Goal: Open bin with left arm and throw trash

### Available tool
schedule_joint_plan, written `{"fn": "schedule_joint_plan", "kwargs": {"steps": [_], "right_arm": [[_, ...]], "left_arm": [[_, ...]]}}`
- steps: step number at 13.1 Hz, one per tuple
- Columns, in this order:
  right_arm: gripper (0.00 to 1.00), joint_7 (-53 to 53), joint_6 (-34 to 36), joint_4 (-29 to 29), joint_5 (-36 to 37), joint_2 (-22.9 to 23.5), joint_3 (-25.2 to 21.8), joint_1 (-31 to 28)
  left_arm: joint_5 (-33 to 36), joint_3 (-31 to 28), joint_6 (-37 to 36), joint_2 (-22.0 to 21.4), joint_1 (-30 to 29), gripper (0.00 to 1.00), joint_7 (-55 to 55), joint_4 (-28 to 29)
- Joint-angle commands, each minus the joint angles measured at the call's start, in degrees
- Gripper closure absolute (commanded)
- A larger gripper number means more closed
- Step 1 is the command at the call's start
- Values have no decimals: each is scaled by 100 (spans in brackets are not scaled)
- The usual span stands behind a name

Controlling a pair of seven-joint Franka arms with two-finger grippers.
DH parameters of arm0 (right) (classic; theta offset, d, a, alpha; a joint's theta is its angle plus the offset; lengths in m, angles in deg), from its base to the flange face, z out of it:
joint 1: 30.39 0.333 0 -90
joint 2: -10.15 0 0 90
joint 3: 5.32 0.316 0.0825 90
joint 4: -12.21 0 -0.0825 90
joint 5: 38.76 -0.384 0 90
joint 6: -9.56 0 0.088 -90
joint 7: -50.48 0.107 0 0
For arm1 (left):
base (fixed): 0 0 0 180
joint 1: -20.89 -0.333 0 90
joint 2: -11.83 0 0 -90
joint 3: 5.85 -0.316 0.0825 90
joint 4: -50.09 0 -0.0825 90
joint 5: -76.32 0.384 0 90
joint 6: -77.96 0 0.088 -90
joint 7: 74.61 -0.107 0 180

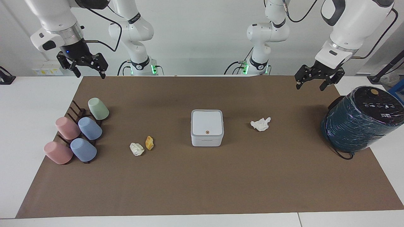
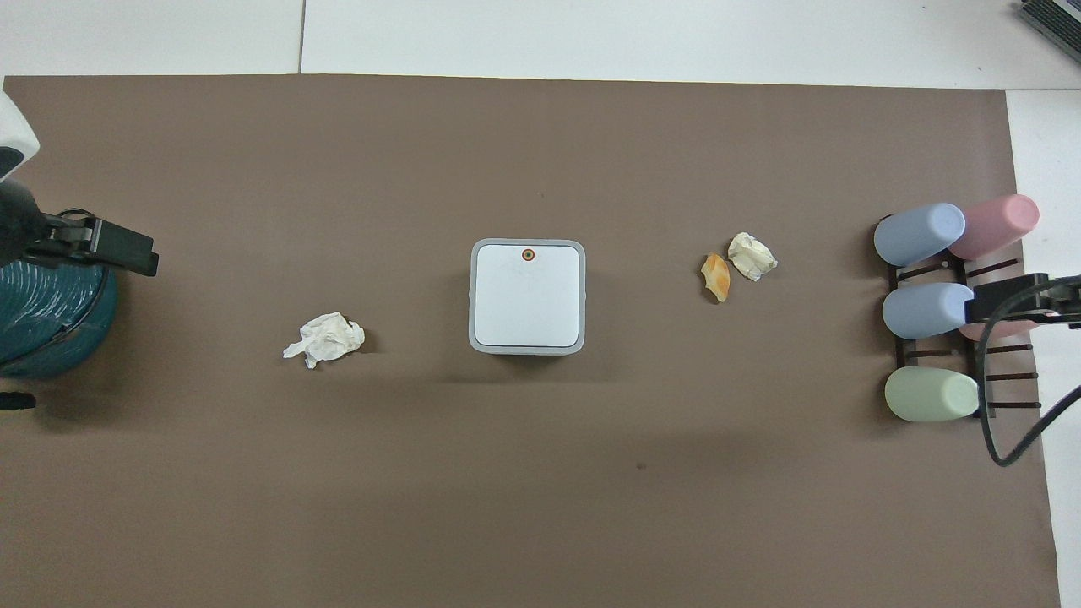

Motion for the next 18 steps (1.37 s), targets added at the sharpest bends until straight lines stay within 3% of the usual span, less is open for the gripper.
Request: {"fn": "schedule_joint_plan", "kwargs": {"steps": [1,13,18], "right_arm": [[0,-166,-128,-136,-26,-119,16,-49],[0,-157,-268,-259,-26,-110,16,-40],[0,-158,-453,-338,-26,-110,16,-31]], "left_arm": [[0,59,-71,17,-82,0,-74,-106],[-9,59,-106,-150,-3,0,-22,166],[-9,68,296,-159,50,0,-92,271]]}}
